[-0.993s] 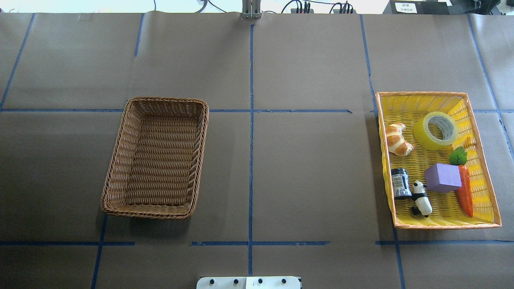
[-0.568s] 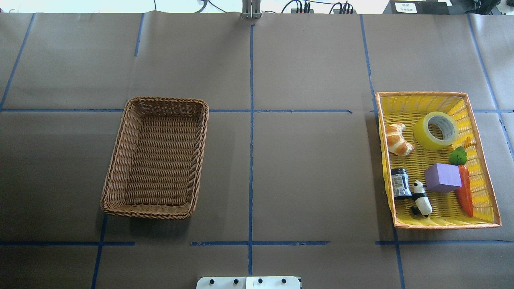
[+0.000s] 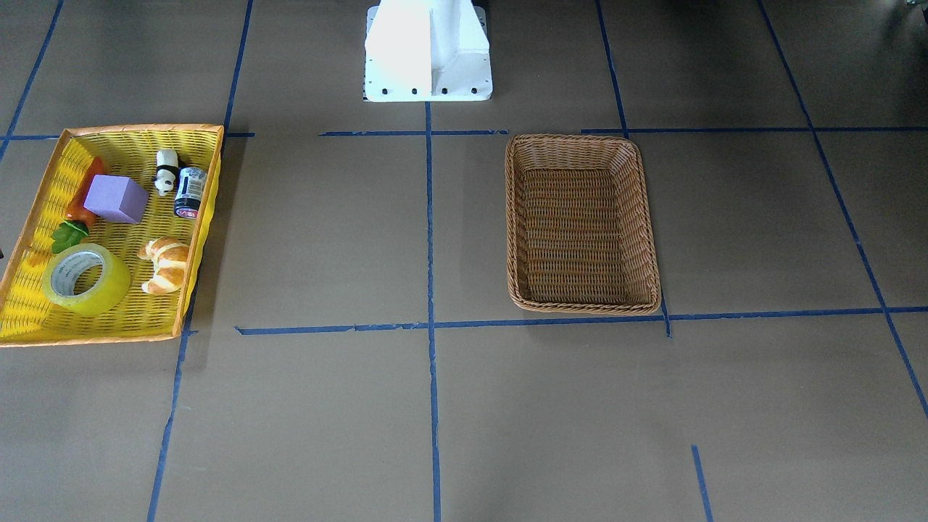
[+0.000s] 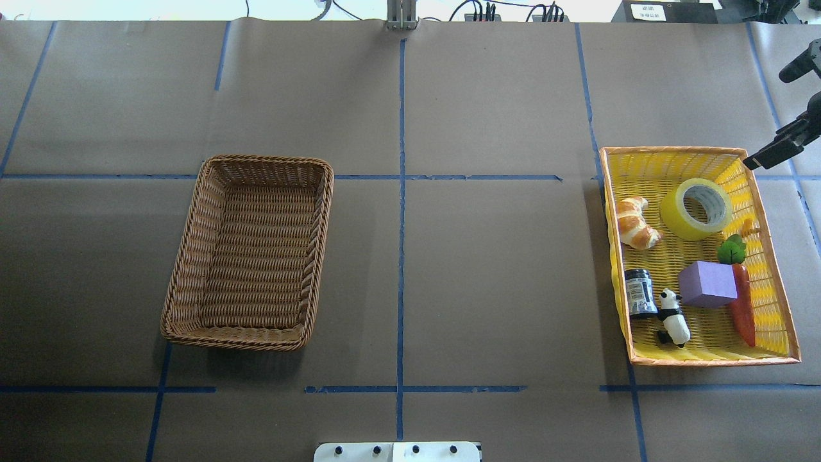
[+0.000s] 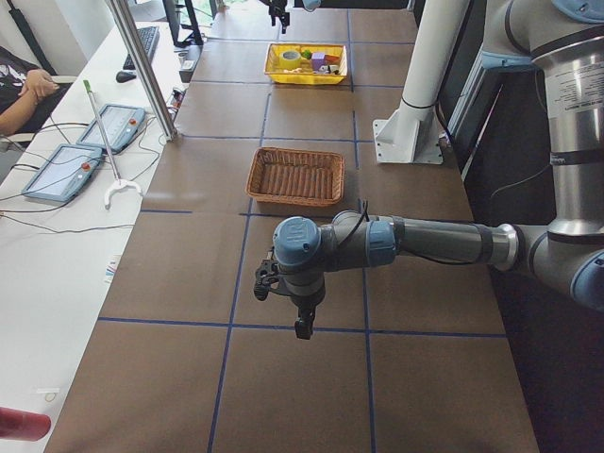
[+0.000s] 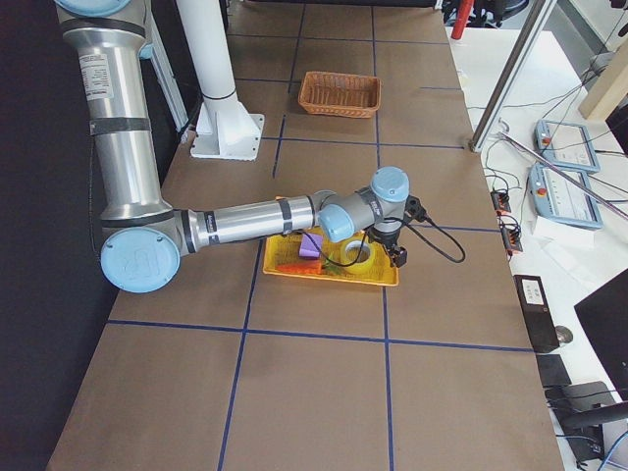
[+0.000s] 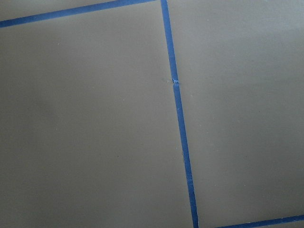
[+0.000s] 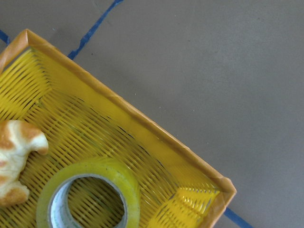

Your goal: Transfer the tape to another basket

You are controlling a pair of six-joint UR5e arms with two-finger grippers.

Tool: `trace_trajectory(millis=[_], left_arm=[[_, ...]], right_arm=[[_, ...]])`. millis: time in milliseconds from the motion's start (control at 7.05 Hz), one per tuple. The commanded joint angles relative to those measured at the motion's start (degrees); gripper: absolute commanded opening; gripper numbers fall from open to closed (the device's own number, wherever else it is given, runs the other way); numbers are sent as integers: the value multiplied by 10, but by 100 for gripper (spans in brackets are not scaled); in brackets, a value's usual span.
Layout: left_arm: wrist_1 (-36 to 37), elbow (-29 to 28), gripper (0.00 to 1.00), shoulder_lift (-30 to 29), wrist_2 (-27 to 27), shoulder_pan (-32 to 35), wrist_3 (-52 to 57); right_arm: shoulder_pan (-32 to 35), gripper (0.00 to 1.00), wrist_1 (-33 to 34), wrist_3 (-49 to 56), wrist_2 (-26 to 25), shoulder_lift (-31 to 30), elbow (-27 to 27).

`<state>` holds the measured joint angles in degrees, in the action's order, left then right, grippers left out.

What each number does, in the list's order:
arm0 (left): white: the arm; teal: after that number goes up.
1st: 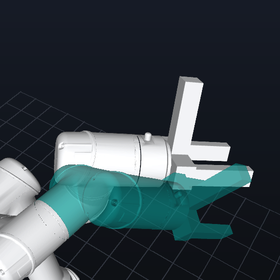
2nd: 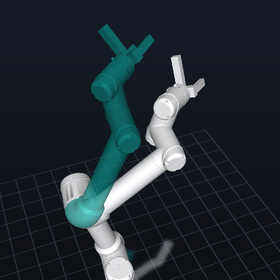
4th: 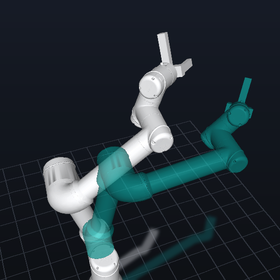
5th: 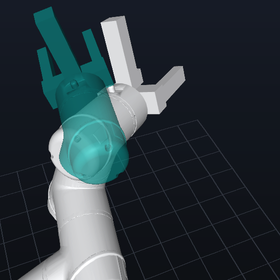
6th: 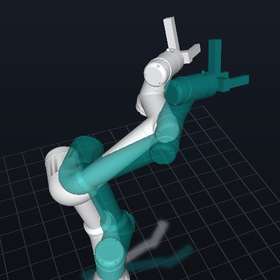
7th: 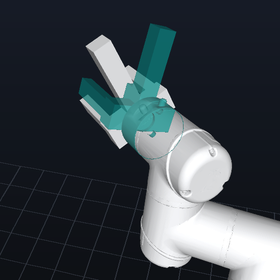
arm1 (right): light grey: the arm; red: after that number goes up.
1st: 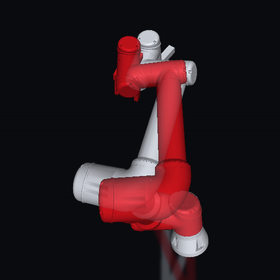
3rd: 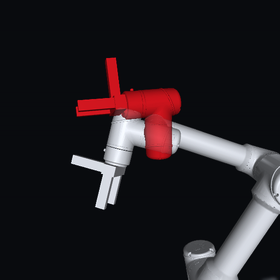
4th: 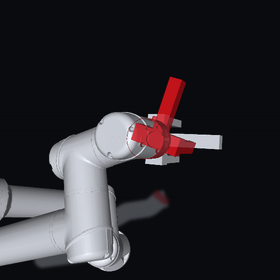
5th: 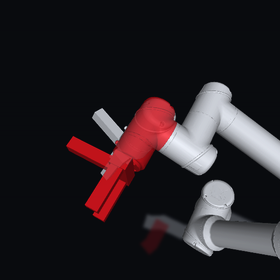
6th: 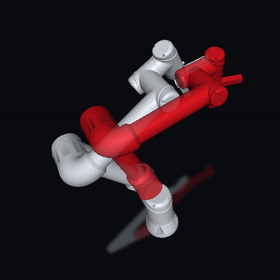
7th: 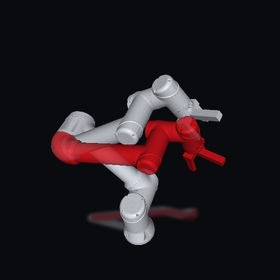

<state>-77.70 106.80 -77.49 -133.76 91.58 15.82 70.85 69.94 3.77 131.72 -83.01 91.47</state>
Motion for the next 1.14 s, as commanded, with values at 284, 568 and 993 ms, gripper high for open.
trace_trajectory(millis=[284, 568, 993], left_arm=[[0, 0, 100, 1, -1, 0, 0], [0, 0, 100, 1, 0, 0, 1], [0, 0, 100, 1, 0, 0, 1]], right_arm=[[-66, 100, -43, -77, -28, 0, -26], [-78, 100, -43, -76, -32, 0, -44], [-96, 98, -44, -76, -38, 1, -65]])
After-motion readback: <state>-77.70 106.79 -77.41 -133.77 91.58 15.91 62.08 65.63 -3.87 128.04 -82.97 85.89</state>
